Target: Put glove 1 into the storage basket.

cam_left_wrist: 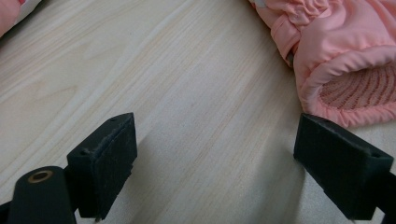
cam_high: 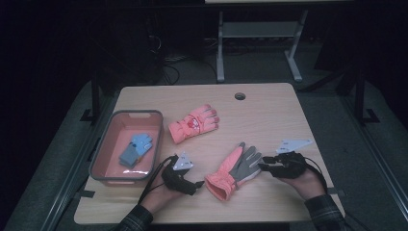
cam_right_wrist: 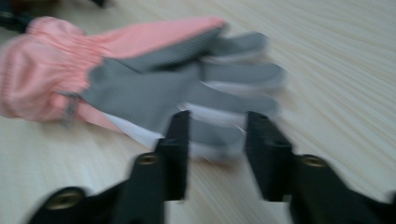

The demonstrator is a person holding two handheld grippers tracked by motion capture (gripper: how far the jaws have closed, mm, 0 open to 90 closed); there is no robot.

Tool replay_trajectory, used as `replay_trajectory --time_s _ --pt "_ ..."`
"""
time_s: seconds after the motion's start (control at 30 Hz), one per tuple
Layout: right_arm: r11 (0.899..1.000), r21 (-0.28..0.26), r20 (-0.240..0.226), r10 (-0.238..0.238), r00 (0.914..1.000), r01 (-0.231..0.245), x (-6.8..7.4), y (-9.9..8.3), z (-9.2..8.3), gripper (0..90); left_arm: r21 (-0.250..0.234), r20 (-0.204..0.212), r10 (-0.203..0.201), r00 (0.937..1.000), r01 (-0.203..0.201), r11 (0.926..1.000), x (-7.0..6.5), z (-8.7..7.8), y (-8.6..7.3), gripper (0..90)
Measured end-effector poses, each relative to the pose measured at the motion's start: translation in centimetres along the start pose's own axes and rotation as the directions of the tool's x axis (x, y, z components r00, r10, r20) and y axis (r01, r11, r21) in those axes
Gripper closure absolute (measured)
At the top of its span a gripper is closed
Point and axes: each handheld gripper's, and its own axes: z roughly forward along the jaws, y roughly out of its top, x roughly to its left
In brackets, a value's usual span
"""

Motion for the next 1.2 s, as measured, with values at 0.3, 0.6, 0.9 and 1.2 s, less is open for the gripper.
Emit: replay_trajectory --time_s 0.3,0.6,0.9,1.2 --pt "0.996 -0.016 0.084 0.090 0.9924 -0.089 -0.9 -4.3 -0.8 29.1 0.024 -0.009 -0.011 0.9999 0.011 0.9997 -0.2 -0.3 0.6 13.0" --pt "0.996 -0.003 0.156 0.084 0.9841 -0.085 -1.4 -5.7 0.2 17.1 -0.016 0.015 -0.013 0.9998 0.013 0.9998 -0.7 -1.8 2.6 13.1" --pt "0.997 -0.007 0.158 0.083 0.9839 -0.083 -1.7 -6.0 0.6 14.0 -0.020 0.022 -0.063 0.9977 0.064 0.9978 1.3 -2.4 5.9 13.2" --pt "0.996 -0.001 0.159 0.092 0.9830 -0.093 -1.7 -6.0 0.5 13.6 -0.045 -0.024 -0.078 0.9966 0.077 0.9960 3.7 -2.0 9.6 26.2"
